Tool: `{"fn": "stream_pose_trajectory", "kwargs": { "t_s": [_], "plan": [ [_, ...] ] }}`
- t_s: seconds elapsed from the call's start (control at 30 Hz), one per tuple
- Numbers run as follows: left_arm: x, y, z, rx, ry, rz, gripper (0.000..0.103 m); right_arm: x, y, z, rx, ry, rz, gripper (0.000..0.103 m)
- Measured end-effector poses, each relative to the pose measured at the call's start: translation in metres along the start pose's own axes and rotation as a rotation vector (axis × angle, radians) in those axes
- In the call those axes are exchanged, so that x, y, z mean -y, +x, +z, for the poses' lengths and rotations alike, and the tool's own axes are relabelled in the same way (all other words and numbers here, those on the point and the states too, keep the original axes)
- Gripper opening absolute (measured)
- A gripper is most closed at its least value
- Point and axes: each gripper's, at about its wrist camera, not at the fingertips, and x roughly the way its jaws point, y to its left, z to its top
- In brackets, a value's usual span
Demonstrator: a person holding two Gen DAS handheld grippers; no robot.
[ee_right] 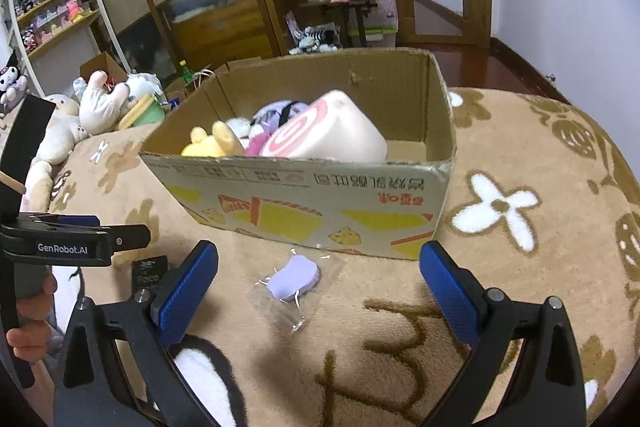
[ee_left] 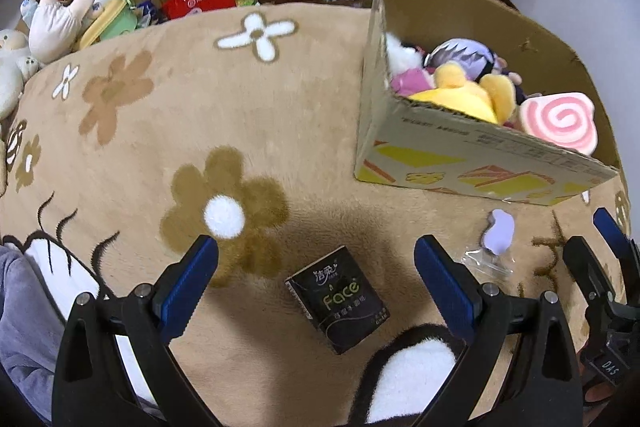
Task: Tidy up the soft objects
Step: 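Move the left tool to the black Face tissue packet while the right tool approaches the lavender sachet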
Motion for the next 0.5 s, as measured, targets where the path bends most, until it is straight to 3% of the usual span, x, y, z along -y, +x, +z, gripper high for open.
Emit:
{"fn": "stream_pose_trajectory", "kwargs": {
  "t_s": [0.5],
  "plan": [
    [0.006,0.038,-0.002,-0.124,-0.006,0.028,0.097,-0.006,0.042,-0.008,-0.092,-0.019,-0.028,0.103]
  ]
}}
